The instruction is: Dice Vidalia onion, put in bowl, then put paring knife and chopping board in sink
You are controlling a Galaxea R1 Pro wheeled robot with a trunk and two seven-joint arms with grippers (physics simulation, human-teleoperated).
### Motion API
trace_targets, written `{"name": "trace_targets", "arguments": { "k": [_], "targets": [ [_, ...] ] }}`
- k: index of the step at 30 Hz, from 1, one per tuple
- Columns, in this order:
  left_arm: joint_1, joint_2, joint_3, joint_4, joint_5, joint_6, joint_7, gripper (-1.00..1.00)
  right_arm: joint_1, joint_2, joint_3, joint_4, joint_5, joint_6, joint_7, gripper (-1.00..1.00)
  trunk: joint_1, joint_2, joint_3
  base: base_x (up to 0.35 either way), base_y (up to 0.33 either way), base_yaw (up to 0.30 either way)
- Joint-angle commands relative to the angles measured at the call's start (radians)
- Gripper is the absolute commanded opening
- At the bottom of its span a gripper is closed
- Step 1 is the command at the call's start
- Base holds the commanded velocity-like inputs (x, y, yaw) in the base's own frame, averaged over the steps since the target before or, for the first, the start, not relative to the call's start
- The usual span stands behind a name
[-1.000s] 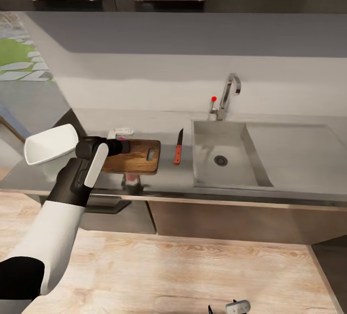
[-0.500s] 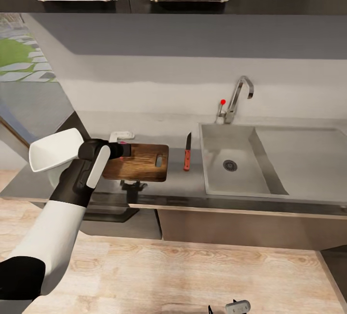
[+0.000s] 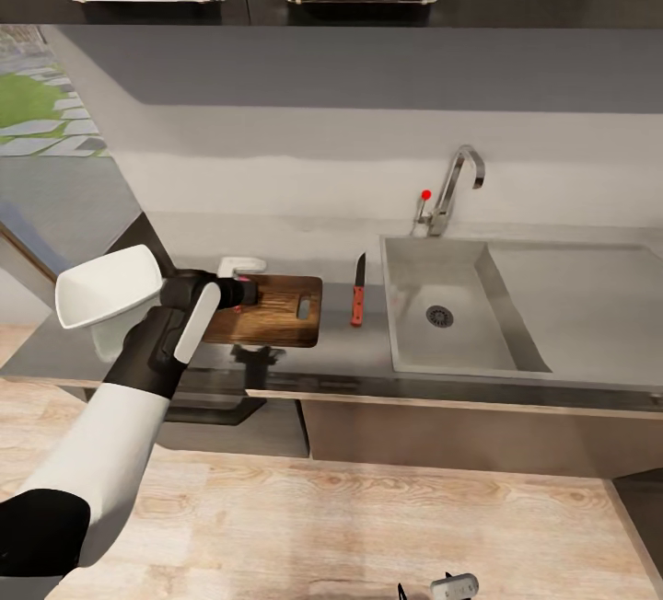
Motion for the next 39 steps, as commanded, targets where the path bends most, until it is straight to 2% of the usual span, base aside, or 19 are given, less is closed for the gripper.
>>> {"name": "trace_targets", "arguments": {
  "k": [1,7,29,39],
  "targets": [
    [-0.001,0.000,-0.004,-0.001,0.010,0.003,0.009,-1.00,-0.001,0.000,-0.005,0.001,0.011,-0.003,-0.007,1.00,0.001,-0.002,-0.002,0.000,0.000,0.000],
    [-0.001,-0.026,-0.005,-0.001,0.009,0.003,0.010,-1.00,-0.001,0.000,-0.005,0.001,0.011,-0.003,-0.007,1.00,0.001,-0.002,-0.002,0.000,0.000,0.000],
    [-0.001,-0.025,-0.005,0.002,0.008,0.003,0.012,-1.00,-0.001,-0.007,-0.005,0.001,0.011,-0.003,-0.006,1.00,0.001,-0.002,-0.002,0.000,0.000,0.000],
    [-0.001,-0.025,-0.005,0.036,0.008,0.003,0.013,-1.00,-0.001,-0.006,-0.005,0.001,0.011,-0.003,-0.007,1.00,0.001,-0.002,-0.002,0.000,0.000,0.000]
  ]
}}
